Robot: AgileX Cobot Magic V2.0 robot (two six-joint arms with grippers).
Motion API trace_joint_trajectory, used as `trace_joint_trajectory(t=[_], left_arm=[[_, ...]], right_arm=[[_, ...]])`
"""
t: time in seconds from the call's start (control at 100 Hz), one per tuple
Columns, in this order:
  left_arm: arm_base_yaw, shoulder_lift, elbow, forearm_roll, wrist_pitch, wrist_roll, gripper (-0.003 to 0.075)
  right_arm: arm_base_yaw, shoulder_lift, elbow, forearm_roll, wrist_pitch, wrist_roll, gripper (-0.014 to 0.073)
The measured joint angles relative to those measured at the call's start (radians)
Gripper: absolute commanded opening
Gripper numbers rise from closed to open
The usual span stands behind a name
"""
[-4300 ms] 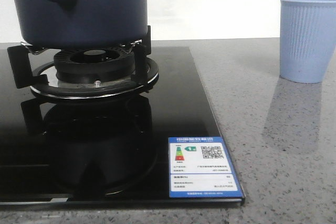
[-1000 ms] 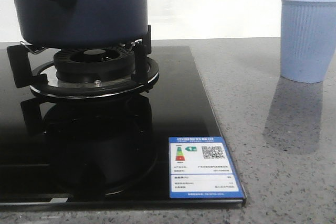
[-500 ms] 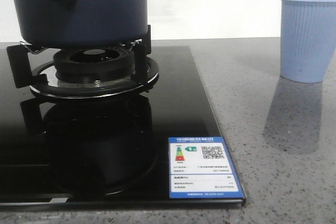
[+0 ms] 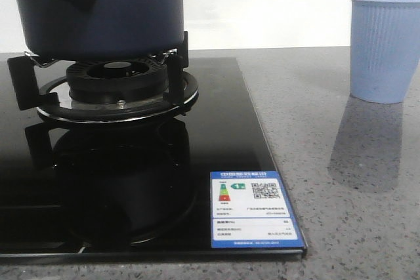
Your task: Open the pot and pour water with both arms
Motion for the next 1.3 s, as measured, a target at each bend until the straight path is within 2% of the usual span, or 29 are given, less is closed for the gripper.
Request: trace_joint_trajectory(t=[0.37, 0.72, 0.84, 1.08, 1.3], left_arm=[[-0.001, 0.175, -0.132, 0.0, 0.005, 0.0, 0.058], [-0.001, 0.25, -0.15, 0.0, 0.005, 0.002, 0.0573], [-0.001, 0.252, -0.15, 0.0, 0.002, 0.002, 0.0535], [-0.002, 0.252, -0.15, 0.004, -0.007, 0.006, 0.036], [-0.002, 0.252, -0.15, 0.006, -0.02, 0.008, 0.0356]], right_arm=[[0.0, 0.0, 0.0, 0.0, 0.0, 0.0, 0.0442], [0.0, 0.0, 0.0, 0.0, 0.0, 0.0, 0.0442], [0.0, 0.0, 0.0, 0.0, 0.0, 0.0, 0.0442], [0.0, 0.0, 0.0, 0.0, 0.0, 0.0, 0.0442], [0.0, 0.0, 0.0, 0.0, 0.0, 0.0, 0.0442]])
